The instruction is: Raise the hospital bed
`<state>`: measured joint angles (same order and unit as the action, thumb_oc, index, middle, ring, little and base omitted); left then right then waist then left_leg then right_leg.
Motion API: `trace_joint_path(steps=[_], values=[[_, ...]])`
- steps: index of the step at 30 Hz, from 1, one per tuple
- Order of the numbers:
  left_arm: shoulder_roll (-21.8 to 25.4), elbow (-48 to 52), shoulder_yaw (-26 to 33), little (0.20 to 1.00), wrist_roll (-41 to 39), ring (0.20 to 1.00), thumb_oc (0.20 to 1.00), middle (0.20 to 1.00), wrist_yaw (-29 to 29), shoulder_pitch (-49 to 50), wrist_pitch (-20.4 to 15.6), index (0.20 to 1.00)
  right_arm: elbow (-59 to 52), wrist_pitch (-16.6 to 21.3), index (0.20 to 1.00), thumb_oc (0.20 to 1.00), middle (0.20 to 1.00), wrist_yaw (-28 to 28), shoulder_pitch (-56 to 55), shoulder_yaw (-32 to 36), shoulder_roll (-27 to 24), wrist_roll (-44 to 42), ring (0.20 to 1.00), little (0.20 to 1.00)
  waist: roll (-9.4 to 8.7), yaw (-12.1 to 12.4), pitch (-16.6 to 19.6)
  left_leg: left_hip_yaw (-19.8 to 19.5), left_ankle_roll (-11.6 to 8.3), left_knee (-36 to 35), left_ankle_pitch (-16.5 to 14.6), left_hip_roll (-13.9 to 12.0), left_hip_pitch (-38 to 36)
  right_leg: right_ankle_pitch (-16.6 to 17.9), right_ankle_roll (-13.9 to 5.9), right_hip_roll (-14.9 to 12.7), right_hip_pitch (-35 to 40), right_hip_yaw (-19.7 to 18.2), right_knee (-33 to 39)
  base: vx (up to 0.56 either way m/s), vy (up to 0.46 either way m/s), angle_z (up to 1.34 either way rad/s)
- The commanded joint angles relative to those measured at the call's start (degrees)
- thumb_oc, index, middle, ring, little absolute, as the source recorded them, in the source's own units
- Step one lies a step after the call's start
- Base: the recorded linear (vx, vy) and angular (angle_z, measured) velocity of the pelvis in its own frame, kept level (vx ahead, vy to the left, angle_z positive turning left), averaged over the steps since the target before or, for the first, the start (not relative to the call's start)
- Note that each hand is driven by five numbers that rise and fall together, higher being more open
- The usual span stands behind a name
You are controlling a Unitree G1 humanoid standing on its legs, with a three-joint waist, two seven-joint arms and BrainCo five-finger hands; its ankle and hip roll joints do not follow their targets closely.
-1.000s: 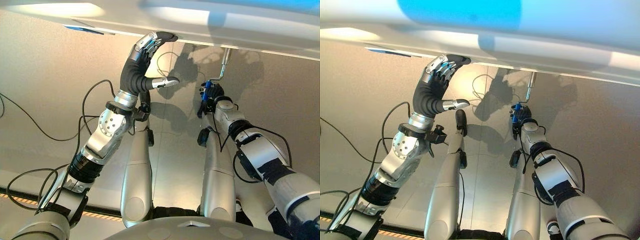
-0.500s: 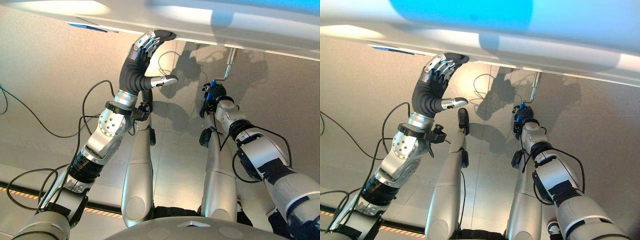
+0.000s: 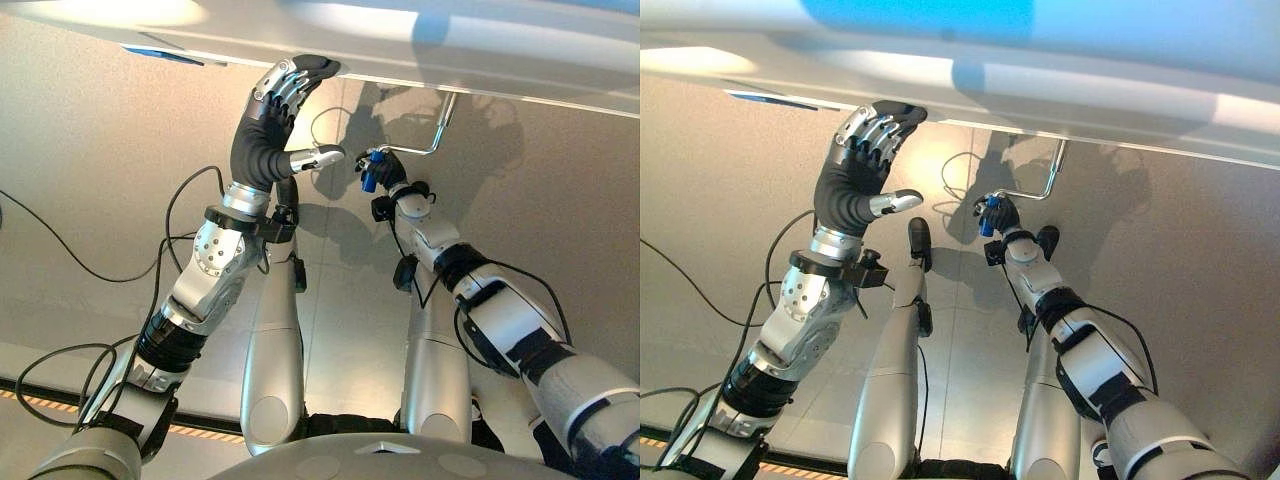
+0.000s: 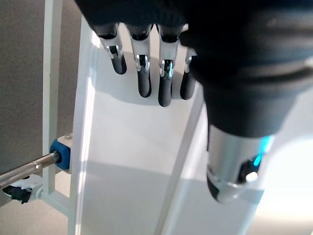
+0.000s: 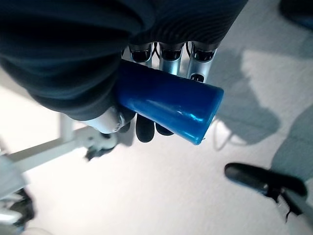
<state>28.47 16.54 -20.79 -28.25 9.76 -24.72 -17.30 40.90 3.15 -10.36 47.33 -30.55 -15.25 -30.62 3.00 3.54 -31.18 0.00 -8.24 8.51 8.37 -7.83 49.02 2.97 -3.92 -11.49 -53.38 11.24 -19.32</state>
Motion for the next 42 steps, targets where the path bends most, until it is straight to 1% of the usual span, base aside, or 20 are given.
trace_joint_path(steps=[1, 4, 6, 8, 10, 11, 13, 15, 18, 22, 29, 32, 33, 34, 35, 36, 37, 38, 40, 42], values=[[1.78, 10.40, 0.94, 1.000, 0.42, 1.000, 1.000, 1.000, -0.28, 1.82, -4.53, 1.000, -13.14, 7.26, 0.200, 0.200, 0.200, 5.40, 7.88, -6.89, 4.43, -0.31, 0.200, 0.200, 0.16, 0.80, 1.38, 0.64, 0.81, 1.81, -2.20, 1.66, 0.79, 3.37, -5.32, -1.34, 3.32, -1.50, 6.78, 0.00, 0.000, 0.00], [2.32, 10.88, 1.28, 1.000, 0.01, 1.000, 1.000, 1.000, -0.42, 2.37, -4.78, 1.000, -23.81, 10.22, 0.200, 0.200, 0.200, 5.94, 5.88, -4.97, 0.63, -5.52, 0.200, 0.200, -0.31, 0.15, 1.38, 0.84, 0.72, 1.88, -2.26, 1.67, 0.67, 3.43, -5.37, -1.39, 3.40, -1.67, 6.81, 0.00, 0.000, 0.00], [2.78, 11.04, 2.02, 1.000, -0.26, 1.000, 1.000, 1.000, -0.39, 2.97, -5.03, 1.000, -32.05, 12.84, 0.200, 0.200, 0.200, 6.05, 3.38, -2.27, -3.29, -8.29, 0.200, 0.200, -0.65, -0.69, 1.38, 1.09, 0.62, 1.84, -2.30, 1.68, 0.46, 3.43, -5.51, -1.43, 3.49, -1.91, 6.85, 0.00, 0.000, 0.00], [3.17, 11.20, 2.60, 1.000, -0.61, 1.000, 1.000, 1.000, -0.41, 3.73, -5.11, 1.000, -38.90, 15.49, 0.200, 0.200, 0.200, 6.10, -0.44, 1.24, -5.87, -10.82, 0.200, 0.200, -0.81, -1.39, 1.38, 1.24, 0.55, 1.64, -2.25, 1.67, 0.16, 3.37, -5.64, -1.46, 3.49, -2.15, 6.79, 0.00, 0.000, 0.00], [3.87, 11.50, 3.17, 1.000, -1.17, 1.000, 1.000, 1.000, -0.77, 4.74, -5.29, 1.000, -43.70, 17.18, 0.200, 0.200, 0.200, 6.67, -4.47, 4.14, -7.80, -12.96, 0.200, 0.200, -0.98, -1.96, 1.38, 1.50, 0.56, 1.57, -2.32, 1.70, -0.24, 3.31, -5.74, -1.41, 3.54, -2.44, 6.64, 0.00, 0.000, 0.00], [4.29, 11.87, 3.88, 1.000, -1.61, 1.000, 1.000, 1.000, -1.12, 5.67, -5.54, 1.000, -46.70, 18.42, 0.200, 0.200, 0.200, 6.88, -7.03, 7.02, -9.14, -14.20, 0.200, 0.200, -1.14, -2.31, 1.38, 1.70, 0.56, 1.59, -2.39, 1.70, -0.50, 3.29, -5.85, -1.32, 3.64, -2.80, 6.61, 0.00, 0.000, 0.00], [5.26, 12.57, 5.00, 1.000, -2.39, 1.000, 1.000, 1.000, -1.94, 7.18, -5.72, 1.000, -49.69, 19.93, 0.200, 0.200, 0.200, 6.47, -10.70, 10.61, -10.21, -15.70, 0.200, 0.200, -1.42, -2.84, 1.38, 1.92, 0.57, 1.51, -2.46, 1.58, -0.84, 3.24, -5.94, -1.22, 3.62, -3.13, 6.50, 0.00, 0.008, -0.03], [5.93, 13.20, 6.28, 1.000, -3.10, 1.000, 1.000, 1.000, -3.10, 9.06, -5.91, 1.000, -51.90, 21.22, 0.200, 0.200, 0.200, 5.32, -14.33, 15.11, -11.92, -15.16, 0.200, 0.200, -1.84, -3.60, 1.38, 2.25, 0.59, 1.49, -2.58, 1.42, -1.18, 3.17, -6.03, -1.00, 3.51, -3.42, 6.35, 0.00, 0.000, -0.02], [6.80, 14.25, 7.85, 1.000, -3.88, 1.000, 1.000, 1.000, -4.52, 10.88, -6.02, 1.000, -53.59, 23.14, 0.200, 0.200, 0.200, 2.89, -18.30, 21.28, -12.83, -13.94, 0.200, 0.200, -2.53, -4.29, 1.38, 2.82, 0.67, 0.92, -2.66, 1.00, -2.19, 3.00, -6.24, -0.61, 3.41, -3.95, 6.18, 0.01, -0.027, -0.08], [6.61, 15.48, 9.54, 1.000, -5.37, 1.000, 1.000, 1.000, -6.27, 12.50, -6.15, 1.000, -53.58, 25.52, 0.200, 0.200, 0.200, -0.91, -21.72, 27.93, -11.38, -12.07, 0.200, 0.200, -2.54, -5.20, 1.38, 3.35, 0.47, 0.55, -2.75, 0.55, -3.15, 2.52, -6.33, -0.34, 3.44, -4.46, 5.69, 0.00, -0.039, -0.06], [4.92, 16.93, 11.72, 1.000, -6.75, 1.000, 1.000, 1.000, -7.37, 14.28, -6.12, 1.000, -51.61, 28.21, 0.200, 0.200, 0.200, -7.34, -25.99, 35.72, -8.00, -9.70, 0.200, 0.200, -3.01, -6.54, 1.38, 4.16, 0.03, -0.37, -2.73, -0.24, -4.71, 1.86, -6.36, 0.54, 3.27, -5.27, 4.99, 0.01, -0.035, -0.06], [4.56, 17.22, 11.91, 1.000, -6.96, 1.000, 1.000, 1.000, -7.44, 14.62, -5.99, 1.000, -46.36, 28.90, 0.200, 0.200, 0.200, -11.29, -26.47, 38.57, -7.50, -8.21, 0.200, 0.200, -3.05, -6.67, 1.38, 4.27, 0.00, -0.69, -2.77, -0.43, -5.19, 1.56, -6.34, 0.90, 3.23, -5.43, 4.66, 0.01, -0.037, -0.05], [4.59, 16.99, 11.52, 1.000, -6.98, 1.000, 1.000, 1.000, -7.26, 14.43, -6.12, 1.000, -41.14, 28.69, 0.200, 0.200, 0.200, -14.80, -25.44, 39.29, -8.31, -6.80, 0.200, 0.200, -2.94, -6.47, 1.38, 4.33, -0.04, -0.96, -2.76, -0.54, -5.47, 1.43, -6.36, 1.03, 3.19, -5.31, 4.47, 0.00, 0.000, 0.00], [4.66, 16.92, 11.25, 1.000, -7.05, 1.000, 1.000, 1.000, -7.25, 14.40, -6.19, 1.000, -38.87, 27.95, 0.200, 0.200, 0.200, -15.97, -25.09, 39.51, -8.80, -5.80, 0.200, 0.200, -2.92, -6.42, 1.38, 4.37, -0.03, -1.00, -2.74, -0.60, -5.51, 1.39, -6.37, 1.13, 3.12, -5.32, 4.35, 0.01, -0.036, -0.01], [4.83, 16.74, 10.75, 1.000, -7.10, 1.000, 1.000, 1.000, -7.21, 14.14, -6.35, 1.000, -33.54, 26.78, 0.200, 0.200, 0.200, -17.76, -24.35, 39.51, -9.84, -4.42, 0.200, 0.200, -2.81, -6.19, 1.38, 4.30, -0.01, -1.02, -2.72, -0.71, -5.54, 1.31, -6.34, 1.19, 2.92, -5.33, 4.15, 0.01, -0.037, 0.01], [4.90, 16.33, 9.62, 1.000, -7.16, 1.000, 1.000, 1.000, -7.28, 13.59, -6.48, 1.000, -26.25, 25.60, 0.200, 0.200, 0.200, -19.33, -22.25, 39.10, -11.94, -3.75, 0.200, 0.200, -2.58, -5.86, 1.38, 4.14, -0.02, -1.09, -2.69, -0.77, -5.49, 1.19, -6.25, 1.28, 2.78, -5.23, 3.99, 0.01, -0.042, 0.02], [5.11, 16.26, 8.58, 1.000, -7.39, 1.000, 1.000, 1.000, -7.46, 13.03, -6.53, 1.000, -19.90, 24.30, 0.200, 0.200, 0.200, -20.28, -19.97, 38.49, -13.52, -4.46, 0.200, 0.200, -2.43, -5.57, 1.38, 4.07, 0.00, -1.13, -2.68, -0.82, -5.45, 1.09, -6.20, 1.28, 2.73, -5.17, 3.92, 0.01, -0.034, 0.01], [5.40, 16.30, 7.43, 1.000, -7.54, 1.000, 1.000, 1.000, -7.51, 12.75, -6.48, 1.000, -14.32, 22.35, 0.200, 0.200, 0.200, -20.07, -18.53, 37.36, -14.59, -4.81, 0.200, 0.200, -2.33, -5.17, 1.38, 4.01, 0.05, -1.12, -2.58, -0.83, -5.33, 1.10, -6.17, 1.29, 2.61, -5.09, 3.83, 0.00, 0.000, 0.00], [6.03, 15.84, 4.90, 1.000, -7.69, 1.000, 1.000, 1.000, -7.79, 10.90, -6.44, 1.000, 2.11, 18.12, 0.200, 0.200, 0.200, -17.72, -12.04, 32.73, -18.88, -6.54, 0.200, 0.200, -1.74, -4.00, 1.38, 3.75, 0.05, -1.32, -2.32, -1.08, -4.68, 0.95, -6.09, 1.28, 1.96, -4.60, 3.53, 0.00, 0.000, 0.00], [6.20, 15.56, 3.57, 1.000, -7.41, 1.000, 1.000, 1.000, -7.54, 9.99, -6.25, 1.000, 9.92, 14.62, 0.200, 0.200, 0.200, -13.84, -8.65, 28.19, -21.25, -6.05, 0.200, 0.200, -1.19, -3.37, 1.38, 3.52, 0.02, -1.32, -2.11, -1.13, -3.92, 0.97, -6.09, 1.16, 1.26, -4.27, 3.25, 0.00, -0.003, 0.02]])
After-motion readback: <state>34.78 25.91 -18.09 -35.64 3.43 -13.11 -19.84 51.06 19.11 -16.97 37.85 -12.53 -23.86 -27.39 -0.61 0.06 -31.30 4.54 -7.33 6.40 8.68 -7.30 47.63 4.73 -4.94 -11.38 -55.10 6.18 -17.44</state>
